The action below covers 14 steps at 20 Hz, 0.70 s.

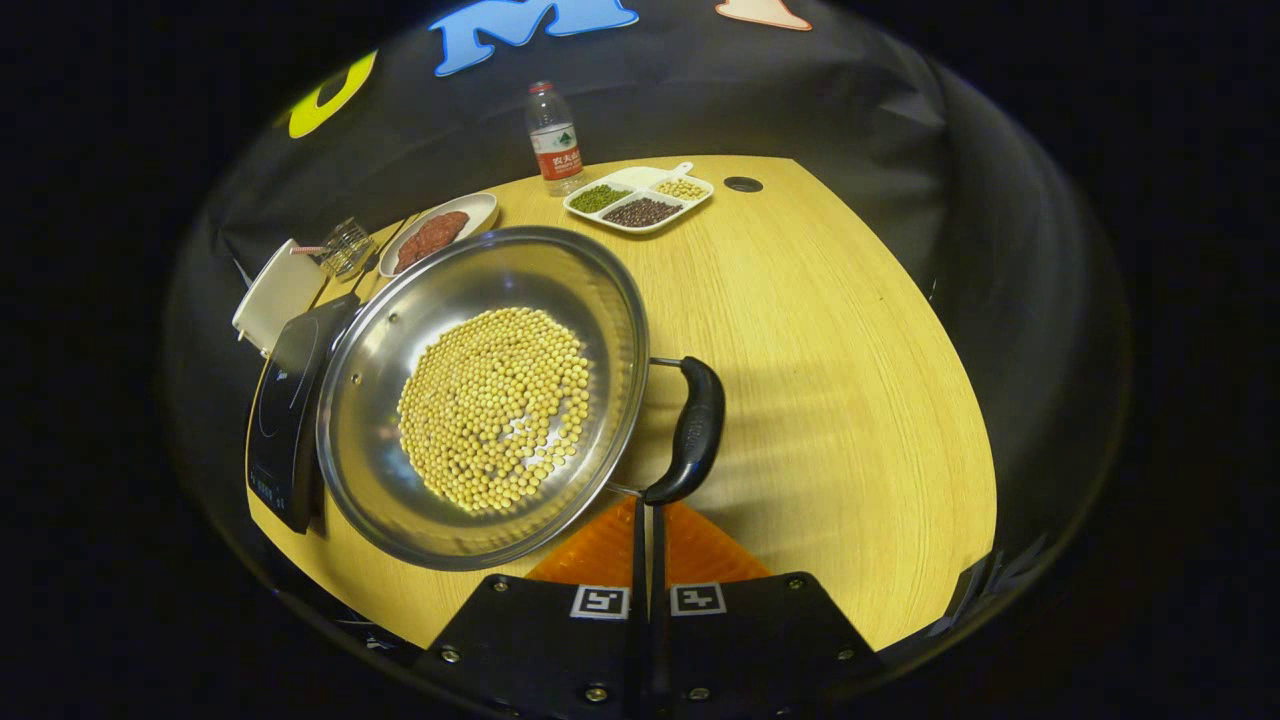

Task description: First push the handle of the pot to place it horizontally, then grasp the pot with both hands and set it on the induction cooktop.

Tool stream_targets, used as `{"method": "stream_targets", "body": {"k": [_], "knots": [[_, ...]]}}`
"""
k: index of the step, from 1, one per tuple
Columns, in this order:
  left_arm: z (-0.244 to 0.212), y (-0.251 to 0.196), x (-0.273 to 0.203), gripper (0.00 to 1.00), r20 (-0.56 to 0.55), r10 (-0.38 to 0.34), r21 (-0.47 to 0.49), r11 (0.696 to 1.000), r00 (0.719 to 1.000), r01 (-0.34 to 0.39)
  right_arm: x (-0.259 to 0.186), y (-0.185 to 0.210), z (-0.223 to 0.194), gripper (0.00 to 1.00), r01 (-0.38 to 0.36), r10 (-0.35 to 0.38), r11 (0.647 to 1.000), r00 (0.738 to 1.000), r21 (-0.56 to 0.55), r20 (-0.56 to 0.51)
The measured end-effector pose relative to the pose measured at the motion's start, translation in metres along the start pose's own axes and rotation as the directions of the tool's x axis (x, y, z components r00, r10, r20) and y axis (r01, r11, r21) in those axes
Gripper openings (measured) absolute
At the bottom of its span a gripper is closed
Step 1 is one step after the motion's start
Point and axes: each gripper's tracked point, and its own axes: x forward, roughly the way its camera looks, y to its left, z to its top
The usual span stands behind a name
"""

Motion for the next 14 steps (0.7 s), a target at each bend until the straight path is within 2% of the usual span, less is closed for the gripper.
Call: {"method": "stream_targets", "body": {"k": [3,8,14], "knots": [[-0.005,-0.006,-0.006,0.95,-0.009,0.027,0.0,1.0,1.0,-0.027,0.004,-0.011,0.012,0.01,-0.003,0.003,1.0,1.0,-0.018,0.013],[-0.014,-0.02,-0.005,0.95,-0.021,0.045,0.01,0.999,0.999,-0.045,0.011,-0.019,0.027,0.01,-0.011,0.012,0.999,1.0,-0.044,0.028],[-0.04,-0.038,0.011,0.99,-0.071,-0.034,-0.004,0.999,0.997,0.034,0.0,-0.024,0.027,0.01,0.018,-0.017,1.0,0.998,-0.025,0.053]]}}
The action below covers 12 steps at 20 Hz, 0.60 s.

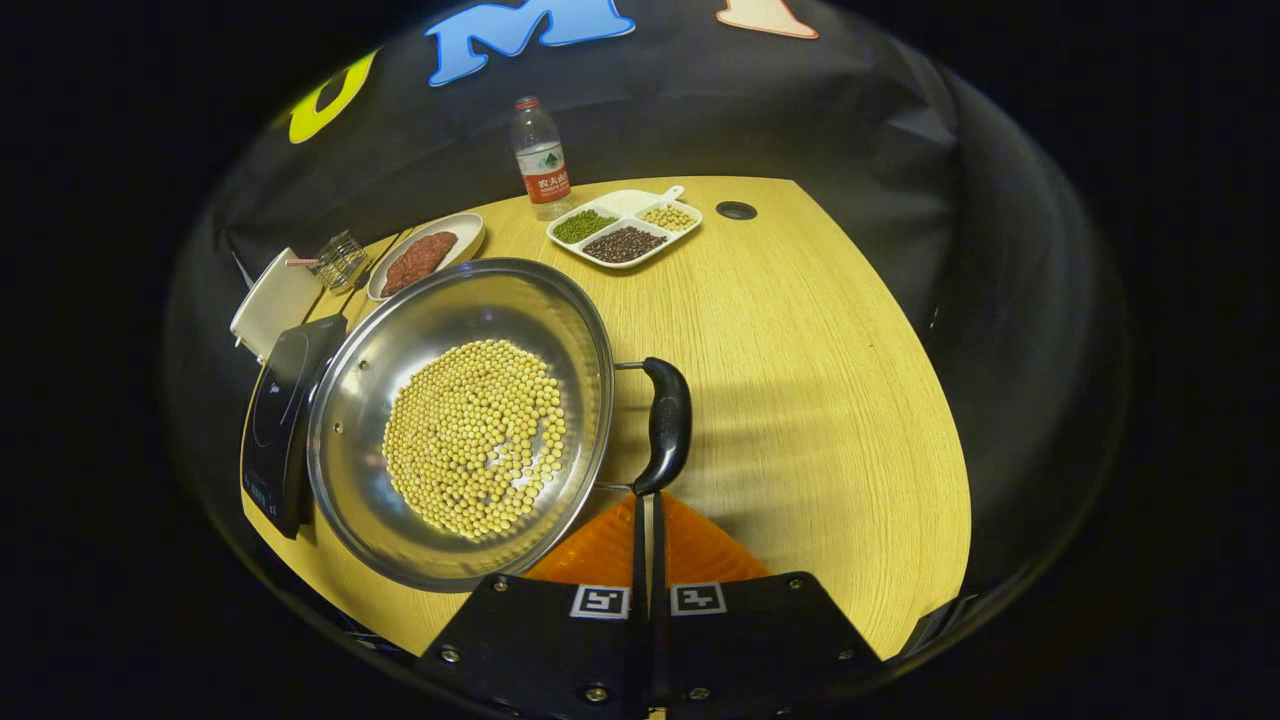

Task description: First push the handle of the pot to place it horizontally, then grasp the pot with both hands and set it on the induction cooktop.

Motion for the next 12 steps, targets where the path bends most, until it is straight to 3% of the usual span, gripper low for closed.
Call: {"method": "stream_targets", "body": {"k": [3,4,6,7,8,12], "knots": [[-0.018,-0.01,0.014,0.99,-0.039,-0.057,0.009,0.998,0.998,0.057,-0.02,-0.007,0.002,0.02,0.013,-0.015,0.999,0.998,0.041,0.065],[-0.024,-0.014,0.019,0.99,-0.052,-0.077,0.009,0.997,0.996,0.078,-0.027,-0.008,0.005,0.11,0.016,-0.021,0.998,0.996,0.06,0.089],[-0.038,-0.024,0.029,0.97,-0.087,-0.122,0.009,0.992,0.989,0.123,-0.041,-0.011,0.009,0.49,0.026,-0.037,0.996,0.99,0.084,0.135],[-0.048,-0.029,0.033,0.97,-0.109,-0.148,0.007,0.989,0.983,0.149,-0.047,-0.014,0.014,0.77,0.038,-0.053,0.995,0.985,0.095,0.161],[-0.056,-0.036,0.037,0.97,-0.133,-0.176,0.002,0.984,0.975,0.178,-0.053,-0.014,0.017,0.94,0.041,-0.06,0.994,0.98,0.103,0.187],[-0.102,-0.059,0.056,0.99,-0.229,-0.25,-0.007,0.967,0.941,0.255,-0.057,-0.007,0.031,0.96,0.031,-0.061,0.992,0.966,0.123,0.252]]}}
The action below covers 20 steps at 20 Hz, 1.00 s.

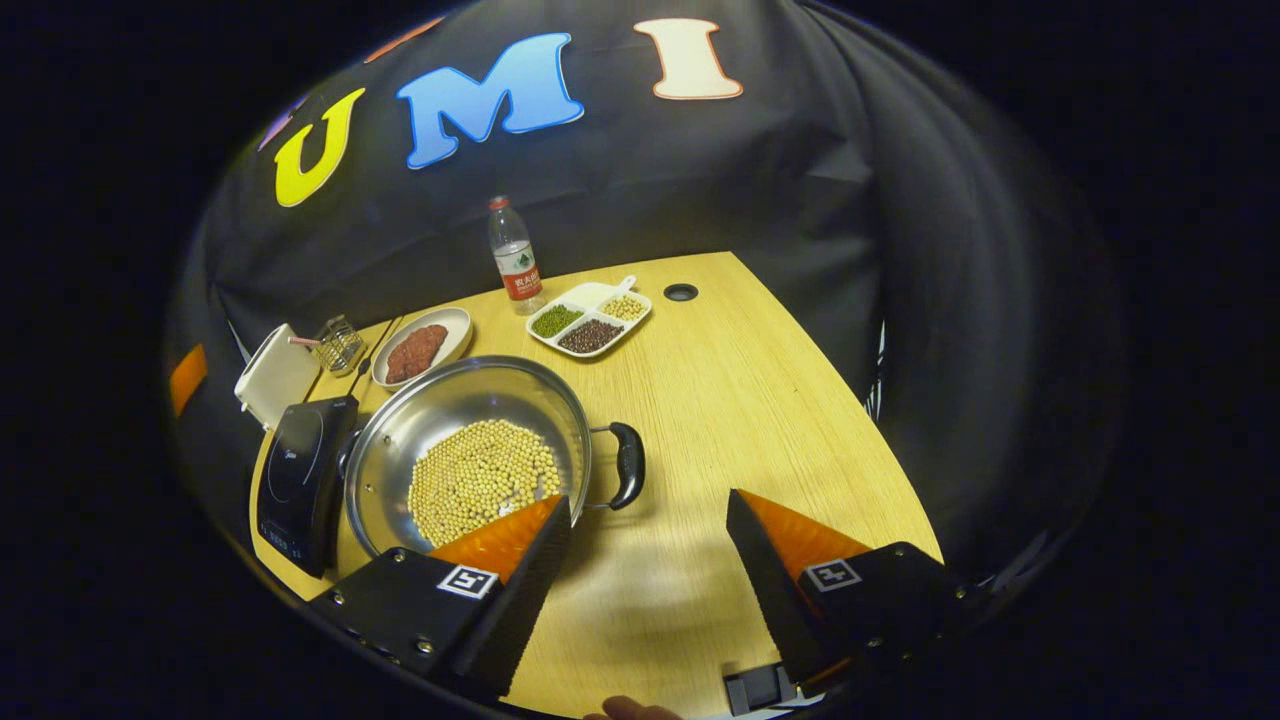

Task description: First push the handle of the pot to place it horizontally, then grasp the pot with both hands and set it on the induction cooktop.

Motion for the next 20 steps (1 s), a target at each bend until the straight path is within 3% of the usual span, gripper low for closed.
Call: {"method": "stream_targets", "body": {"k": [7,14,20], "knots": [[-0.075,-0.009,0.066,0.98,-0.169,-0.027,0.04,0.999,0.985,0.034,0.029,0.015,0.002,0.96,-0.019,0.019,0.999,1.0,-0.033,0.005],[-0.159,-0.007,0.117,0.98,-0.34,-0.022,0.064,0.997,0.94,0.046,0.071,0.023,-0.008,0.96,0.0,-0.002,0.997,0.999,-0.074,-0.034],[-0.194,-0.002,0.147,0.96,-0.416,-0.006,0.089,0.995,0.91,0.047,0.104,0.02,-0.016,0.93,0.027,-0.032,0.998,0.996,-0.062,-0.079]]}}
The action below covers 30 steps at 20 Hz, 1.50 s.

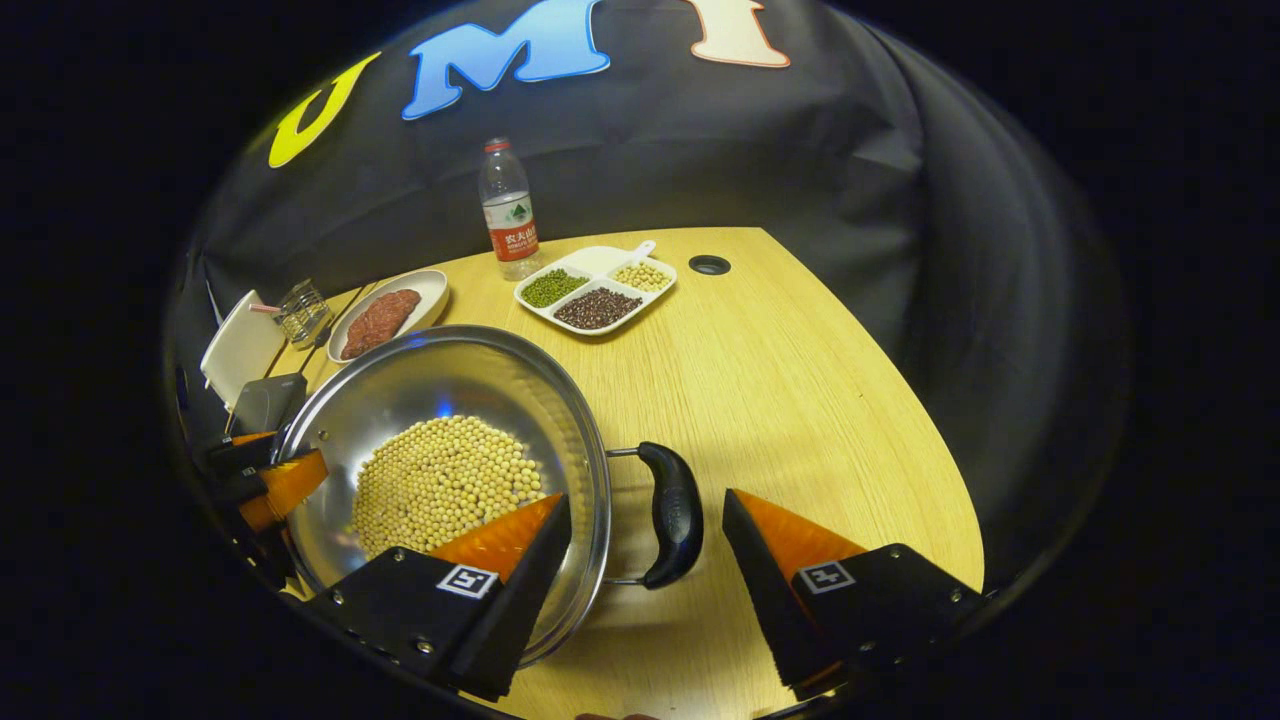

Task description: First push the handle of the pot to place it horizontally, then grasp the pot with both hands and set it on the induction cooktop.

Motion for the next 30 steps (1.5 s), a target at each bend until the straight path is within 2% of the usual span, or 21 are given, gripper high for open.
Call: {"method": "stream_targets", "body": {"k": [2,3,5,8,9,10,11,12,13,14,18,25,26,27,30], "knots": [[-0.002,-0.001,0.003,0.96,-0.006,-0.009,-0.004,1.0,1.0,0.009,0.008,-0.001,-0.001,0.86,0.0,0.0,1.0,1.0,0.002,-0.012],[-0.003,-0.003,0.004,0.94,-0.012,-0.023,-0.01,1.0,1.0,0.023,0.01,0.0,-0.002,0.75,-0.006,0.006,1.0,1.0,0.006,-0.018],[-0.002,-0.007,0.005,0.84,-0.015,-0.034,0.005,0.999,0.999,0.034,0.017,0.003,-0.009,0.7,-0.017,0.017,1.0,0.999,0.012,-0.035],[-0.003,-0.006,0.006,0.77,-0.032,-0.03,-0.003,1.0,0.999,0.03,0.015,0.002,-0.006,0.63,-0.033,0.035,0.999,0.998,0.027,-0.044],[-0.001,-0.005,0.007,0.71,-0.042,-0.024,-0.008,1.0,0.999,0.024,0.015,0.003,-0.007,0.62,-0.039,0.04,0.999,0.998,0.036,-0.04],[0.0,-0.004,0.008,0.72,-0.049,-0.02,-0.012,1.0,0.999,0.02,0.015,0.004,-0.01,0.57,-0.037,0.039,0.999,0.998,0.033,-0.052],[0.002,-0.004,0.008,0.69,-0.052,-0.021,-0.018,1.0,0.998,0.02,0.013,0.002,-0.006,0.57,-0.033,0.034,0.999,0.998,0.026,-0.047],[0.003,-0.005,0.009,0.72,-0.052,-0.023,-0.017,1.0,0.998,0.022,0.012,0.002,-0.007,0.57,-0.03,0.031,0.999,0.998,0.03,-0.049],[0.002,-0.004,0.007,0.67,-0.053,-0.025,-0.012,1.0,0.998,0.024,0.013,0.003,-0.005,0.52,-0.032,0.034,0.999,0.998,0.041,-0.046],[0.002,-0.004,0.006,0.67,-0.055,-0.028,-0.012,1.0,0.998,0.028,0.012,0.004,-0.006,0.57,-0.033,0.036,0.998,0.998,0.051,-0.056],[0.012,0.002,-0.006,0.67,-0.034,-0.034,-0.023,0.999,0.999,0.033,0.003,0.007,-0.003,0.57,-0.041,0.043,0.998,0.998,0.041,-0.048],[0.026,0.018,-0.057,0.67,-0.015,-0.045,-0.062,0.997,0.999,0.044,-0.051,0.026,0.011,0.57,-0.048,0.048,0.999,0.999,0.019,-0.016],[0.027,0.022,-0.064,0.63,-0.016,-0.047,-0.066,0.997,0.999,0.046,-0.058,0.03,0.012,0.57,-0.05,0.05,0.999,0.999,0.02,-0.012],[0.028,0.027,-0.071,0.67,-0.012,-0.047,-0.067,0.997,0.999,0.046,-0.063,0.034,0.013,0.57,-0.048,0.048,0.999,0.999,0.017,-0.008],[0.03,0.042,-0.088,0.67,-0.003,-0.046,-0.07,0.996,0.999,0.045,-0.078,0.048,0.014,0.57,-0.05,0.05,0.999,0.999,0.008,0.001]]}}
